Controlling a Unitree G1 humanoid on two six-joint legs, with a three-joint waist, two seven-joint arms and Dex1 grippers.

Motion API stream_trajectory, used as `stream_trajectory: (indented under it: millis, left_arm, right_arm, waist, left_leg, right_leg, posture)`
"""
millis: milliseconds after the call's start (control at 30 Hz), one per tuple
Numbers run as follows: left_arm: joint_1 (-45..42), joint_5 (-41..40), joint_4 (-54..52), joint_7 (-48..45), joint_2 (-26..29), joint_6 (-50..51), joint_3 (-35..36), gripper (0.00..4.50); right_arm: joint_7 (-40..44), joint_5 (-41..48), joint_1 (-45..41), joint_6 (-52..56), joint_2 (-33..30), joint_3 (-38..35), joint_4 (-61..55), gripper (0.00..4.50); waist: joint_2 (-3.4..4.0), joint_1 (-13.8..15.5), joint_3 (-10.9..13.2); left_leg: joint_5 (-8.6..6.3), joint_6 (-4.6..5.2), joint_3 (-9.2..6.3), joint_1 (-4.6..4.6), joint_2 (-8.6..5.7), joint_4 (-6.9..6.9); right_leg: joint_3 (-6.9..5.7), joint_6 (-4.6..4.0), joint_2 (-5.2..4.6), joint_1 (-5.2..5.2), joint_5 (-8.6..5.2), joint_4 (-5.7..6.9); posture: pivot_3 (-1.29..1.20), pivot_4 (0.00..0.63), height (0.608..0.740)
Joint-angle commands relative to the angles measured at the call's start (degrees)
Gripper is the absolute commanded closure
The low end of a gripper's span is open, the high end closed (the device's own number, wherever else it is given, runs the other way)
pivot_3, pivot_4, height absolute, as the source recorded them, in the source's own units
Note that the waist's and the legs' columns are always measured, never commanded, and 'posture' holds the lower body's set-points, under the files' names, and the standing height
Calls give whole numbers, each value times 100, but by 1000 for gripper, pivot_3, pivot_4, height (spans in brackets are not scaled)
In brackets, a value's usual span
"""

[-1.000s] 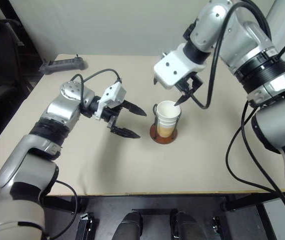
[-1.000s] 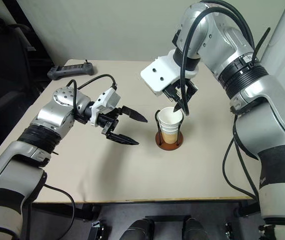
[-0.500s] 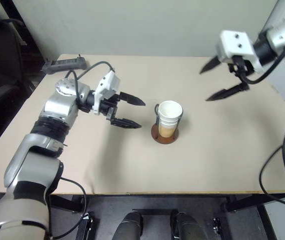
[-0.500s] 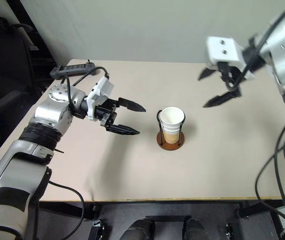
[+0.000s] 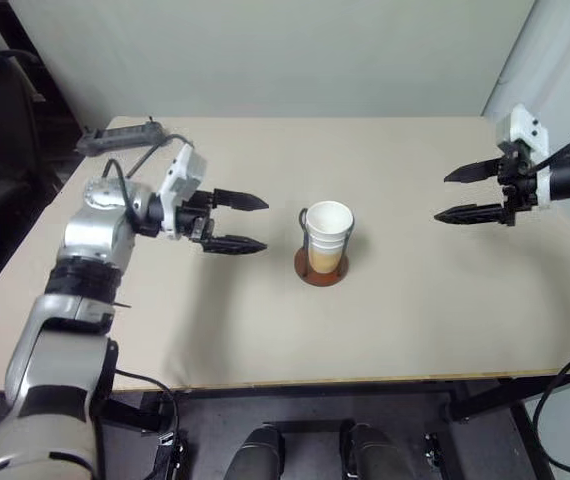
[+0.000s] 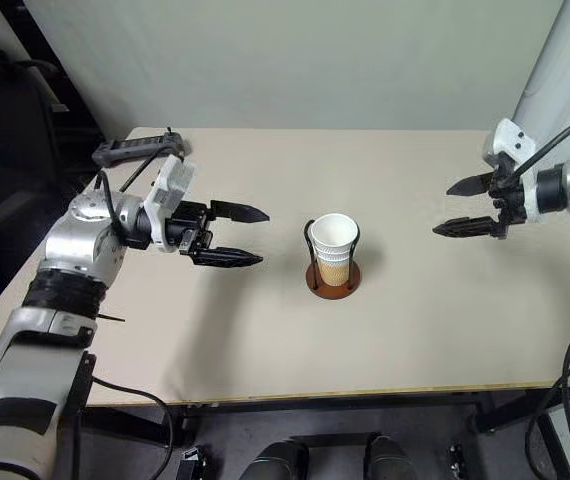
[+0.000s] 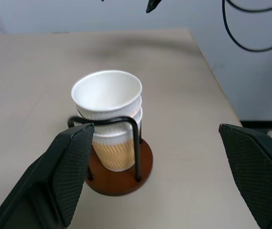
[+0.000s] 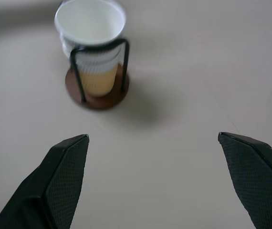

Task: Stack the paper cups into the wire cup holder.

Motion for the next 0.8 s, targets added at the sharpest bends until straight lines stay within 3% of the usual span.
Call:
stream_trajectory:
  millis: [33, 467, 800]
  left_arm:
    - [183, -127, -421, 339, 124, 312, 628, 0]
    - [1129, -227, -1160, 2180, -27, 917, 2121, 0]
    - [2053, -472, -2322, 3086, -384, 1292, 2473, 0]
  right_arm:
    - [-611, 319, 408, 14, 282, -674, -101, 16]
    - [-1433, 636, 1967, -373, 802, -1420, -861, 16]
    - [-1796, 886, 3095, -264, 751, -1864, -1579, 16]
  waist:
    - [0, -1, 0]
    - [1, 25, 0]
    - [0, 42, 0]
  left_leg:
    - [0, 0, 0, 5, 0, -1]
    - [-4, -1, -2, 6, -3, -8]
    - [-8, -3, -1, 11, -5, -7]
  right_leg:
    - [0, 1, 1, 6, -1, -4]
    - [2, 5, 0, 11, -4, -17]
    - [2, 2, 1, 27, -1, -33]
  posture:
    - [0, 150, 740]
    - [0, 150, 740]
    - [0, 150, 740]
